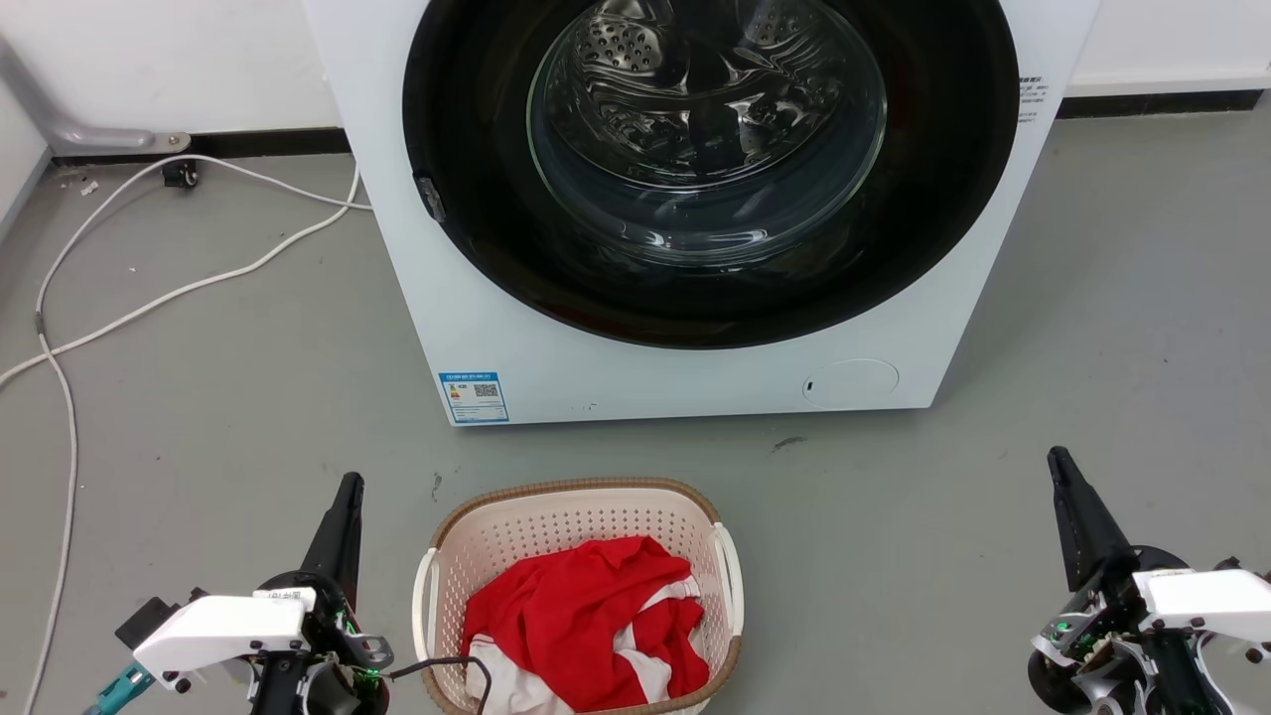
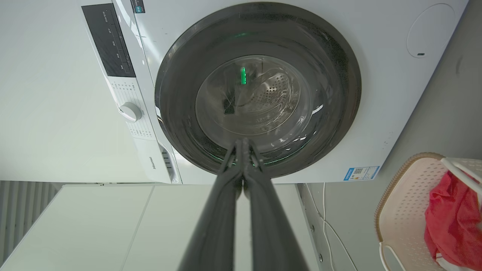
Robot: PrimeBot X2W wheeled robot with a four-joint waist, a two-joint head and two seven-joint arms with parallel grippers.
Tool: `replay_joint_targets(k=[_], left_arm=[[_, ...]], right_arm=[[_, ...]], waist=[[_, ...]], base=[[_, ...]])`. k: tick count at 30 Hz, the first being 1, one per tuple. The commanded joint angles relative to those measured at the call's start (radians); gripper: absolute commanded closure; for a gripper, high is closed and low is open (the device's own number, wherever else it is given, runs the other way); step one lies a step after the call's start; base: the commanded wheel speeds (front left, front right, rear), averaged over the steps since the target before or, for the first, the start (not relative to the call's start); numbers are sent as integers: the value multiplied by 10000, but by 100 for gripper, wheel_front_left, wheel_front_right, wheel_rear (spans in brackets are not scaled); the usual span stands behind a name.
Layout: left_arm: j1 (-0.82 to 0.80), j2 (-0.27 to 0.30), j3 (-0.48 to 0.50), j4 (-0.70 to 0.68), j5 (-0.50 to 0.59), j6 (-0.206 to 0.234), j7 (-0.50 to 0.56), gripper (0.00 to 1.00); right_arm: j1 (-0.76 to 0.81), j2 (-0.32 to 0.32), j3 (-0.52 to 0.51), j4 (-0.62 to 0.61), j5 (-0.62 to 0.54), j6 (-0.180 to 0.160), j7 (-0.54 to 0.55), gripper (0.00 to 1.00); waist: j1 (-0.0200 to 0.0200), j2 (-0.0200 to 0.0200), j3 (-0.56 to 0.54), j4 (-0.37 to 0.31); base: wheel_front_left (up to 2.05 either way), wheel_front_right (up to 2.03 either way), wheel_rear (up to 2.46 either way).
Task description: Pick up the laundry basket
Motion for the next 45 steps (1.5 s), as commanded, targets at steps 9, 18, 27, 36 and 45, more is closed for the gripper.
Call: replay_joint_targets(k=[9,18,27,36,45], left_arm=[[204,-32,-62,0,168,10,-269,0],[225,-24,107,-339,1756,7,-706,0],[312,-17,6,-757,3428,141,-1058,0],[449,-10,-313,-1092,5193,415,-1420,0],[548,-2,-541,-1403,6886,629,-1783,0]], right_arm=[[198,9,48,162,-300,-2,-266,0],[258,8,72,-270,-2018,-2,-703,0],[391,7,252,-652,-4014,-2,-1056,0],[522,5,445,-956,-6194,-2,-1423,0],[648,4,662,-1376,-8217,-2,-1784,0]], waist=[[0,0,9,4],[0,0,30,10],[0,0,41,16],[0,0,44,31],[0,0,56,42]], base=[[0,0,0],[0,0,0],[0,0,0],[0,0,0],[0,0,0]])
